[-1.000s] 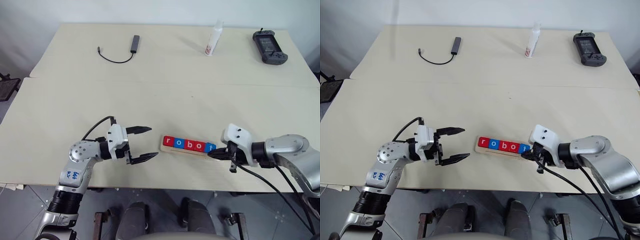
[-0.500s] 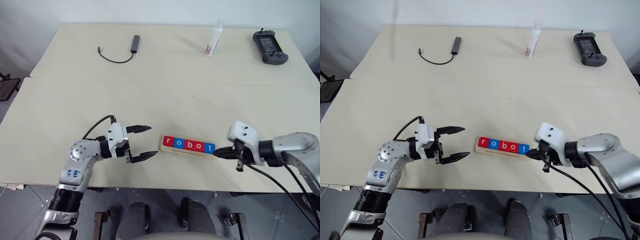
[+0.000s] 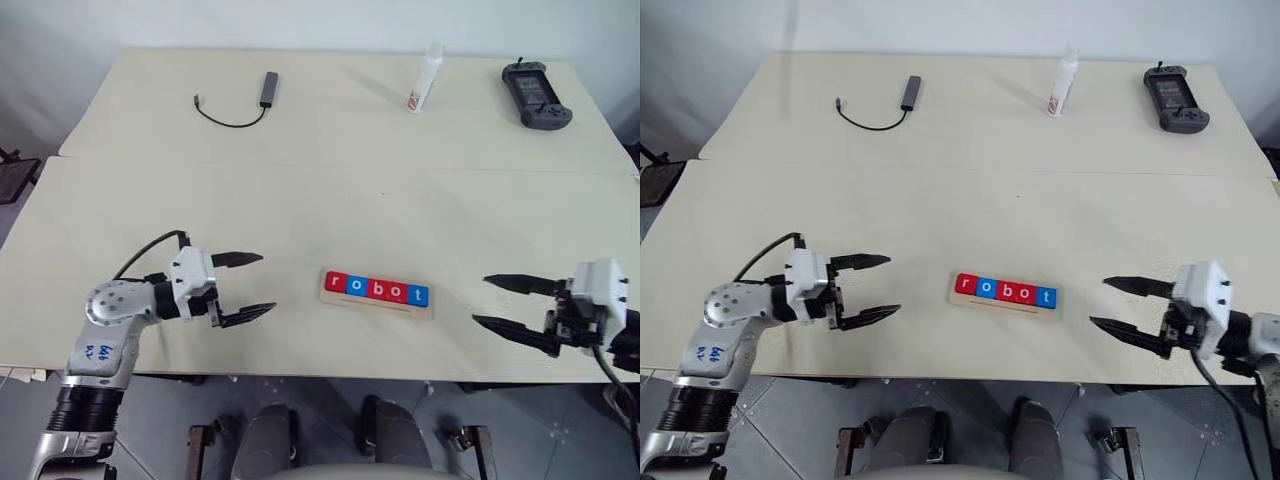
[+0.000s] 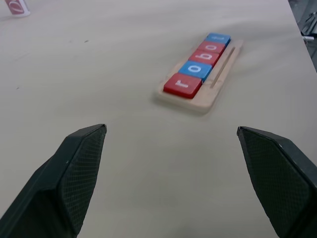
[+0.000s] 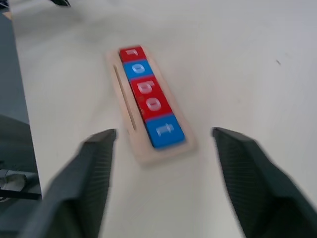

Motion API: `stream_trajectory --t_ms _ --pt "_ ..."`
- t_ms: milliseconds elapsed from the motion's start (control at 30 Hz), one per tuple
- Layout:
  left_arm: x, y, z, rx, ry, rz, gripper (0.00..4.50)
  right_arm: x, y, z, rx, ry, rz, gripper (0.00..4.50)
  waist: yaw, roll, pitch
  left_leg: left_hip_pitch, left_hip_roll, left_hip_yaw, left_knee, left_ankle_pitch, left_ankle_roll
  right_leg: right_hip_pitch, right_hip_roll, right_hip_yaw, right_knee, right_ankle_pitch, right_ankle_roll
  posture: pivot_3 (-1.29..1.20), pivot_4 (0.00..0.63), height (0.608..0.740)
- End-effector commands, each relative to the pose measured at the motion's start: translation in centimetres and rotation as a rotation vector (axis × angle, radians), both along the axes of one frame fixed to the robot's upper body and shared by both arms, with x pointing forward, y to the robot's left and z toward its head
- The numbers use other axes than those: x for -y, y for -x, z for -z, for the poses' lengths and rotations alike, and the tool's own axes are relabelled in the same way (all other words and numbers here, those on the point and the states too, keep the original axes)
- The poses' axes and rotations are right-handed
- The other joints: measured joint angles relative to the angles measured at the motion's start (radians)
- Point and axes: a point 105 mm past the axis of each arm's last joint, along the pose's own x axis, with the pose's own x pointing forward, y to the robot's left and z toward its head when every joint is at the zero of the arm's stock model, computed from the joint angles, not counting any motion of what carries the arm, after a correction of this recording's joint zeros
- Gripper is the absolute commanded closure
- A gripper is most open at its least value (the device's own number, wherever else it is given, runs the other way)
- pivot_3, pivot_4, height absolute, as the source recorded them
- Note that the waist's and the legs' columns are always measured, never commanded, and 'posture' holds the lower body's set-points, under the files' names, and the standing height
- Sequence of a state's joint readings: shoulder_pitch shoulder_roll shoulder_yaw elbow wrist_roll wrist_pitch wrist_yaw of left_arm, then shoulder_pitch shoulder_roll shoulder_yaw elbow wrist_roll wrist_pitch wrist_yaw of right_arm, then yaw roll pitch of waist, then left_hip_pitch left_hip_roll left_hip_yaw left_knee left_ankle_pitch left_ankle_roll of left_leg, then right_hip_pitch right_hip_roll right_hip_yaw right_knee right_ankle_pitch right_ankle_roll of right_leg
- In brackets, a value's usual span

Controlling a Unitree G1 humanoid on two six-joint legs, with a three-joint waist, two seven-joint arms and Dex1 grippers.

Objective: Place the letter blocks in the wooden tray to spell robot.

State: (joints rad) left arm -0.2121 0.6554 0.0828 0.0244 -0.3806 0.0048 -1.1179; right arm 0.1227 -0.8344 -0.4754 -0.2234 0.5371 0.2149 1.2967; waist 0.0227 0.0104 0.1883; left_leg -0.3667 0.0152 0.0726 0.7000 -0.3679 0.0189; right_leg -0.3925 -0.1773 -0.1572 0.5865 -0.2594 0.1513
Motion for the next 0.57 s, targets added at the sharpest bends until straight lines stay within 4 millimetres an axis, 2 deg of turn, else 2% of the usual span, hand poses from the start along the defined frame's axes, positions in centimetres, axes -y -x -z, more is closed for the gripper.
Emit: stream_trajectory --t_ms 33,267,567 --pt "-0.7 -0.1 -0.9 0.057 -0.023 0.008 0.0 0.2 0.0 -0.6 0.056 0.031 -0.031 0.02 -0.001 0.0 0.0 0.0 0.0 0.0 0.0 0.0 0.0 0.0 0.0 0.0 0.0 0.0 0.0 0.0 0.15 0.74" --pt "-1.2 -0.8 -1.3 0.067 -0.021 -0.018 0.0 0.4 -0.9 -0.6 0.071 0.028 -0.038 0.02 0.001 0.0 0.0 0.0 0.0 0.0 0.0 0.0 0.0 0.0 0.0 0.0 0.0 0.0 0.0 0.0 0.15 0.74" --pt "-0.6 -1.2 -1.2 0.078 0.012 -0.051 0.0 0.6 -1.6 -0.7 0.081 0.027 -0.022 0.02 0.001 0.0 0.0 -0.001 0.0 0.0 0.0 0.0 0.0 0.0 0.0 0.0 0.0 0.0 0.0 0.0 0.15 0.74"
